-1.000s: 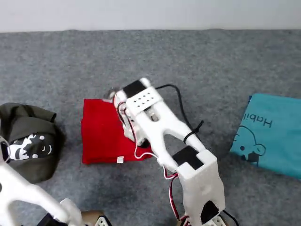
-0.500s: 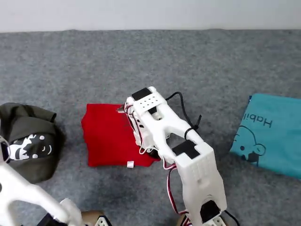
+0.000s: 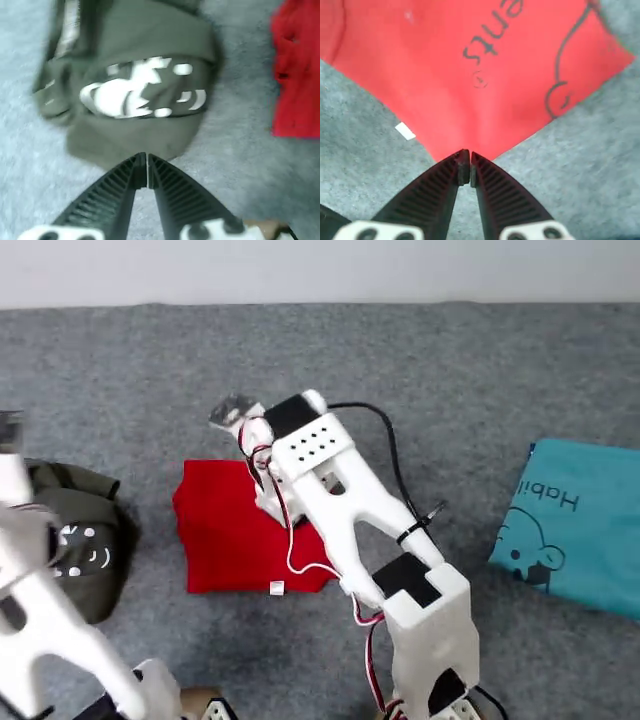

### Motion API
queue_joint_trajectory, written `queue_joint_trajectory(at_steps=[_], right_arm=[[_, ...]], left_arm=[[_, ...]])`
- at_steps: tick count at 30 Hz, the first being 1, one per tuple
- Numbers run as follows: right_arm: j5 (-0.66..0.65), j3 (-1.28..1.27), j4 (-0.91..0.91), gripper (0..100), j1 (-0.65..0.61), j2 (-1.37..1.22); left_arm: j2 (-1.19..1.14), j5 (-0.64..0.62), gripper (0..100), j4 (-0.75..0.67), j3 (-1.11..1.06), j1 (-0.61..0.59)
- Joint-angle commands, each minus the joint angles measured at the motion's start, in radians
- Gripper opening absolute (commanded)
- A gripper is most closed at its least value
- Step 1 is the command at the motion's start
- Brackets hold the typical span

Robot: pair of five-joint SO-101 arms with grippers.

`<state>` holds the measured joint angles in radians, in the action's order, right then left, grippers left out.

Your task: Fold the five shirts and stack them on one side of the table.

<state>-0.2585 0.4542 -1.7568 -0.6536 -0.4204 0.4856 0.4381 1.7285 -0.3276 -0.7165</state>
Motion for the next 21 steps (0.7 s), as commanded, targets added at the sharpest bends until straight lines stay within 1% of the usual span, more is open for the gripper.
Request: queue_joint_trajectory(at_steps=[1,4,8,12,14,16,18,21], right_arm=[[0.011,0.037,-0.042,1.0,0.074,0.14],[0.012,0.011,-0.041,1.0,0.151,0.219],[0.011,-0.057,-0.041,1.0,0.26,0.321],[0.011,-0.141,-0.041,1.0,0.348,0.423],[0.011,-0.183,-0.039,1.0,0.378,0.464],[0.011,-0.215,-0.038,1.0,0.401,0.493],[0.011,-0.242,-0.038,1.0,0.418,0.513],[0.011,-0.275,-0.038,1.0,0.435,0.533]], left_arm=[[0.028,-0.006,2,0.025,-0.081,0.196],[0.018,-0.026,2,0.017,-0.179,0.354],[0.017,-0.109,2,-0.086,-0.294,0.519],[0.015,-0.11,2,-0.196,-0.346,0.649],[0.011,-0.112,2,-0.262,-0.378,0.684],[-0.026,-0.114,5,-0.307,-0.398,0.704],[-0.094,-0.114,7,-0.324,-0.4,0.712],[-0.196,-0.114,7,-0.359,-0.401,0.712]])
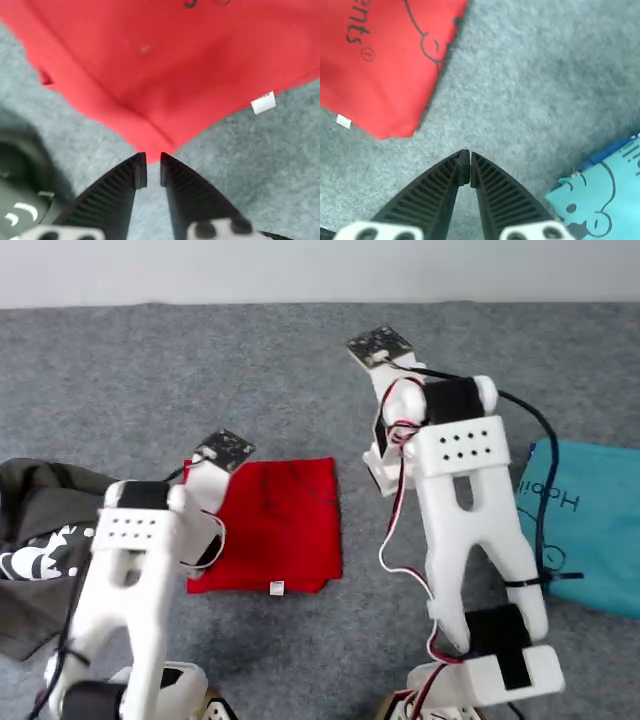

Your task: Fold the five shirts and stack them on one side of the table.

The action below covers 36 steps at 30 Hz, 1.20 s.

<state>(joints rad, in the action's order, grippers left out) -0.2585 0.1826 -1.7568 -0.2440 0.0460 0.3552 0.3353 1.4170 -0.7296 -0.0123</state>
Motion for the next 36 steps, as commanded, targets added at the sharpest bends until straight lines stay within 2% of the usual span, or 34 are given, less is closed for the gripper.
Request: queue_joint_trajectory(at_steps=[1,8,14,17,21,28,32,36], right_arm=[[0.011,-0.011,-0.038,1.0,0.03,0.07],[0.012,-0.037,-0.038,1.0,0.045,0.081],[0.012,-0.066,-0.038,1.0,0.041,0.087],[0.014,-0.066,-0.038,1.0,0.039,0.081],[0.014,-0.064,-0.031,1.4,0.039,0.077],[0.014,-0.064,-0.03,1.6,0.016,0.051],[0.101,-0.064,-0.033,2.1,-0.041,-0.012],[0.21,-0.06,-0.033,14.2,-0.134,-0.082]], left_arm=[[-0.098,-0.009,7,-0.063,-0.004,0.008],[-0.295,-0.003,7,-0.18,0.004,-0.015],[-0.351,0.049,7,-0.213,0.005,-0.138],[-0.351,0.071,5,-0.166,0.033,-0.166],[-0.35,0.069,1,-0.029,0.125,-0.101],[-0.158,-0.025,1,0.078,0.231,-0.021],[0.0,-0.052,1,0.146,0.254,-0.054],[0.123,-0.052,9,0.18,0.245,-0.18]])
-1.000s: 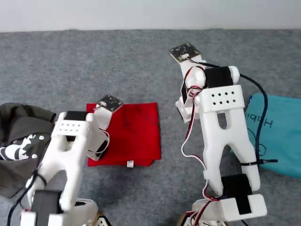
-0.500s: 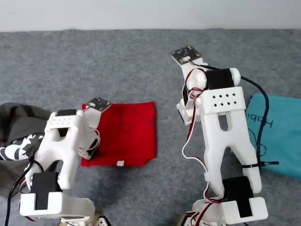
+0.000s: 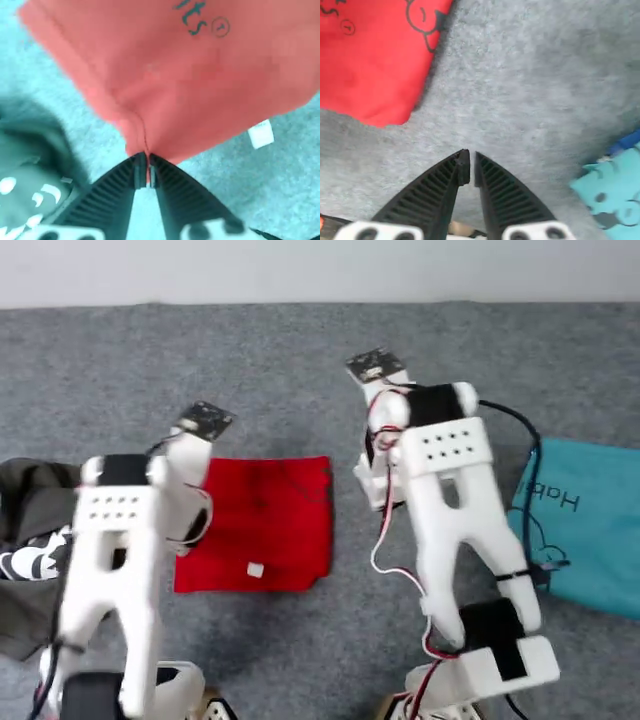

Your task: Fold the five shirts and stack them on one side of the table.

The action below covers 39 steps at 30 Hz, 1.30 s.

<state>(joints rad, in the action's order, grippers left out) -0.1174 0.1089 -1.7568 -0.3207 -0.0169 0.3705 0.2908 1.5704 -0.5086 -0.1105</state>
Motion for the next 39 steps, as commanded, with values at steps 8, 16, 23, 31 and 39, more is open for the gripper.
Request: queue_joint_trajectory(at_steps=[8,16,23,31,39], right_arm=[[0.126,0.017,0.007,20.8,-0.113,-0.051],[0.19,0.021,0.042,21.2,-0.16,-0.107],[0.233,0.12,0.088,21.3,-0.268,-0.349],[0.275,0.414,0.05,28.8,-0.321,-0.55],[0.321,0.528,0.061,31.4,-0.346,-0.654]], left_arm=[[0.158,-0.005,14,0.018,-0.108,-0.031],[0.167,-0.002,10,0.02,-0.012,-0.233],[0.166,0.114,10,0.055,0.082,-0.505],[0.166,0.196,9,0.083,0.082,-0.641],[0.166,0.212,9,0.077,0.081,-0.657]])
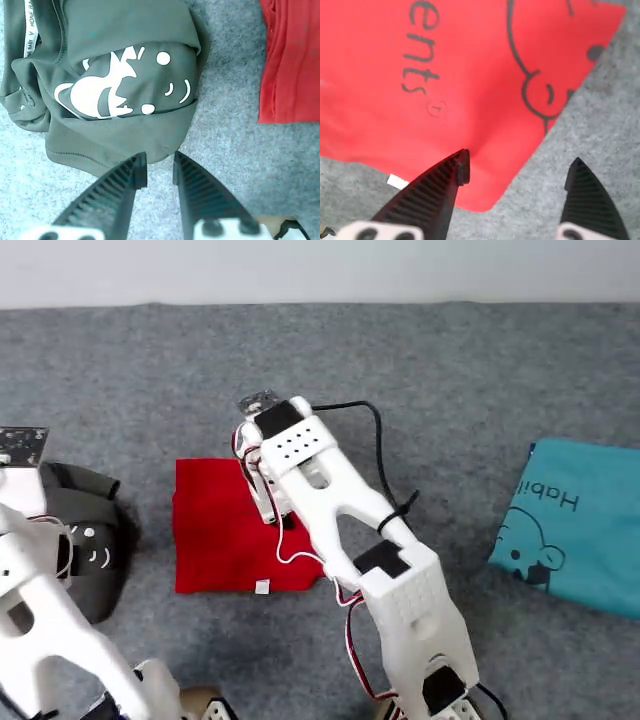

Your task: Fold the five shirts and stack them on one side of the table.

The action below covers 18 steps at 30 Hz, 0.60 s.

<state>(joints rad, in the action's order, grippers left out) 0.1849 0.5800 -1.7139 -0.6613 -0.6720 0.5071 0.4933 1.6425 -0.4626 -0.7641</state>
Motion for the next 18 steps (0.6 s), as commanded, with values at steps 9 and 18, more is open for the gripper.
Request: queue_joint_trajectory(at_steps=[9,18], right_arm=[[0.069,0.057,0.105,31.3,-0.005,-0.12],[0.087,0.057,0.096,21.4,0.007,-0.243]], left_arm=[[0.029,0.009,9,0.009,0.031,-0.003],[0.029,0.009,9,0.011,0.03,-0.005]])
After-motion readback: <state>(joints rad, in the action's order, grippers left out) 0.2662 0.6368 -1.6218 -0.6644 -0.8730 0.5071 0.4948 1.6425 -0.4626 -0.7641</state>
